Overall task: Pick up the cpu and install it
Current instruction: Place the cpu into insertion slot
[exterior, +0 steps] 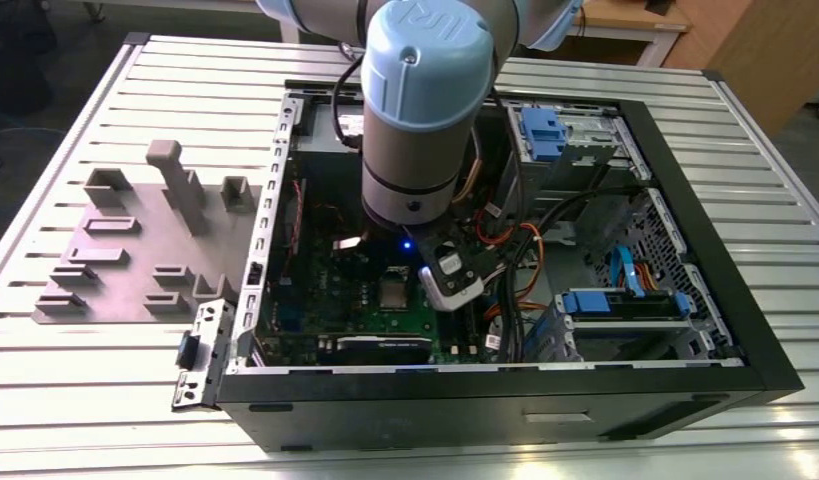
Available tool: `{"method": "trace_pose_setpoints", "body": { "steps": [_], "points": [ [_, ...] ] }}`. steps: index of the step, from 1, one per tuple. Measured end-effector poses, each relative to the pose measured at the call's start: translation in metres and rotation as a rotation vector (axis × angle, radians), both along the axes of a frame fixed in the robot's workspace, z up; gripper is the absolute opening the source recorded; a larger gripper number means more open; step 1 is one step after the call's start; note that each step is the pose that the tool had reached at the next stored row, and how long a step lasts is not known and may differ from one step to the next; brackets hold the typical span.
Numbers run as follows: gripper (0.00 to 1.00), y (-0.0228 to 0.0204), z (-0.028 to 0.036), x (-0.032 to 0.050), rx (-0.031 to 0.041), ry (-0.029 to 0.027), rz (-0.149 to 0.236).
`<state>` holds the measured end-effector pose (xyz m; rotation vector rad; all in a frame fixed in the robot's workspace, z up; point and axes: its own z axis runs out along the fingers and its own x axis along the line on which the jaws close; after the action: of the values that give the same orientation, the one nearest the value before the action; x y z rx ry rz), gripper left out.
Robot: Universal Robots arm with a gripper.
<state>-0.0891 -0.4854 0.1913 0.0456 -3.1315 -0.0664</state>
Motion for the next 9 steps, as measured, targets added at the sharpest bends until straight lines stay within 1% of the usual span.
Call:
{"method": "trace_pose_setpoints", "body": {
  "steps": [7,9],
  "points": [
    [0.45,0.0000,0.0003,-0.0001,0.0000,-0.0059,0.000],
    [0.45,0.0000,0.0004,-0.0001,0.0005,-0.0069,0.000]
  ]
}}
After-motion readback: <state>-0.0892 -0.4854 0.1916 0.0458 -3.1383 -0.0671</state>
